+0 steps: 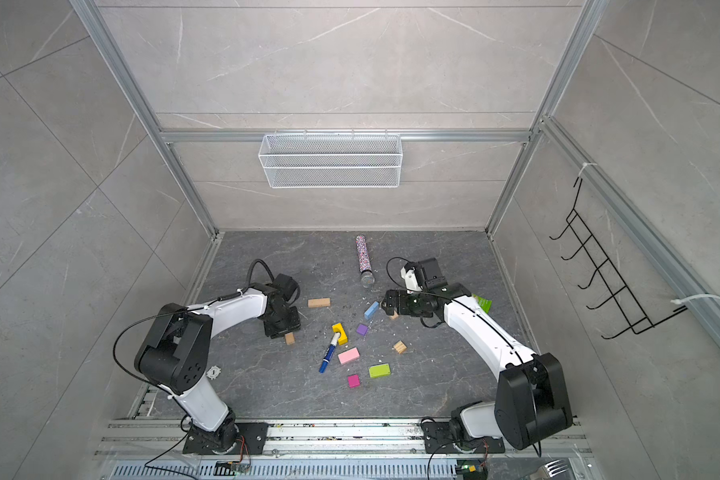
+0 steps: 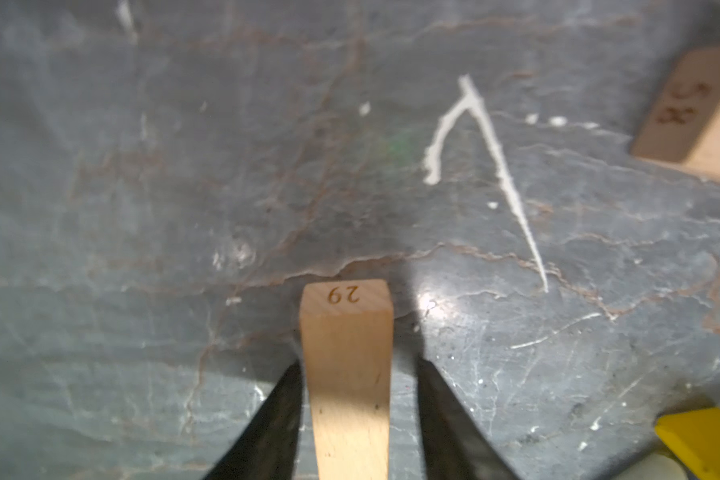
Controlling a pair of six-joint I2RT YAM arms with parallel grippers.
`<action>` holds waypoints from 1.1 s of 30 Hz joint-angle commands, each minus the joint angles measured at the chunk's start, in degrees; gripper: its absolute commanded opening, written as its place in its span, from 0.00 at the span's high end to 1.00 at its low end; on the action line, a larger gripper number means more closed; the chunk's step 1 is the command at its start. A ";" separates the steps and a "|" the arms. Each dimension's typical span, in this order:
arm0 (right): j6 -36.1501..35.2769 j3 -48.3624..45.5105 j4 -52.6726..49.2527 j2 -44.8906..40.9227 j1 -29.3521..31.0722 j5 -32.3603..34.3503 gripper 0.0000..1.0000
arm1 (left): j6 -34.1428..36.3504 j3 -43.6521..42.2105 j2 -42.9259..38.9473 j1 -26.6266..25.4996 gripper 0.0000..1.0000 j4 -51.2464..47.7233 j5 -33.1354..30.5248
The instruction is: Build the wood block tower
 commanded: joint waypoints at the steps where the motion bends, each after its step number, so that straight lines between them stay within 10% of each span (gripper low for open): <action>1: -0.30 -0.77 -0.67 -1.26 0.52 0.58 0.01 | -0.86 -1.42 -0.55 -0.21 0.36 -2.47 2.17; 33: 3.93 -0.49 -0.55 -7.41 1.86 8.19 0.01 | -5.29 -6.13 -3.46 -1.92 0.35 12.44 13.16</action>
